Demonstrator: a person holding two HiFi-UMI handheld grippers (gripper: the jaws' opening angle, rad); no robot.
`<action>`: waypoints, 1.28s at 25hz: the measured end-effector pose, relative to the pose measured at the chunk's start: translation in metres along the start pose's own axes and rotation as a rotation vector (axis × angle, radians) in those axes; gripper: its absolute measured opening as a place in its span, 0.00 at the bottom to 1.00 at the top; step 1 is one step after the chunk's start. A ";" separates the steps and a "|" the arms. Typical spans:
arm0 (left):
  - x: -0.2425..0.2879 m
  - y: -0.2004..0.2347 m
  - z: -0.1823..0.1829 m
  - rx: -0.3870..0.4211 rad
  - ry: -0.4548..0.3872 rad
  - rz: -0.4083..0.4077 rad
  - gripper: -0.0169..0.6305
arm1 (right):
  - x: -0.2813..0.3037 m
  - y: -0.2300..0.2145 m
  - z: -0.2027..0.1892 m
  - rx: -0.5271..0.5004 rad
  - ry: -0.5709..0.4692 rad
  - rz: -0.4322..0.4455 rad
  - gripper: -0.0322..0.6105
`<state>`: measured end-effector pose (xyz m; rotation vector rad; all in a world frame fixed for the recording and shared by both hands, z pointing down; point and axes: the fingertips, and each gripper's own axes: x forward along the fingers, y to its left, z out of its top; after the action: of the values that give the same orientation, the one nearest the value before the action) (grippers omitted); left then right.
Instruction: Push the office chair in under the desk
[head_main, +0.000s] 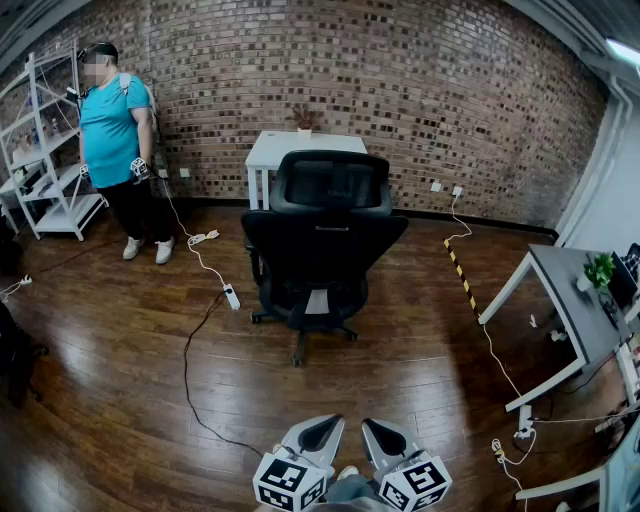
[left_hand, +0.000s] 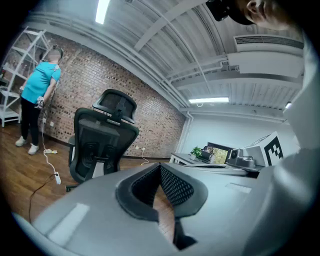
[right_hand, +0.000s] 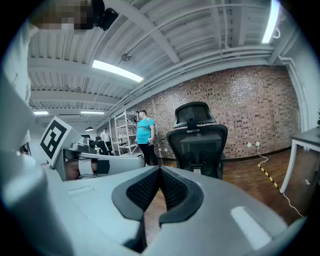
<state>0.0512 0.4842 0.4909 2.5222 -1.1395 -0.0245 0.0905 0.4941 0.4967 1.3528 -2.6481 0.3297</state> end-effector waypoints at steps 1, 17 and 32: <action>0.004 -0.001 0.000 -0.005 0.002 -0.001 0.05 | 0.001 -0.004 0.000 0.003 0.003 -0.003 0.05; 0.105 0.059 0.035 0.056 0.034 0.047 0.05 | 0.089 -0.096 0.030 0.030 -0.043 0.043 0.05; 0.212 0.116 0.090 0.102 -0.003 0.145 0.05 | 0.177 -0.182 0.086 -0.035 -0.108 0.140 0.05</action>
<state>0.0955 0.2302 0.4748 2.5199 -1.3539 0.0694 0.1325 0.2300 0.4782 1.2108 -2.8310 0.2317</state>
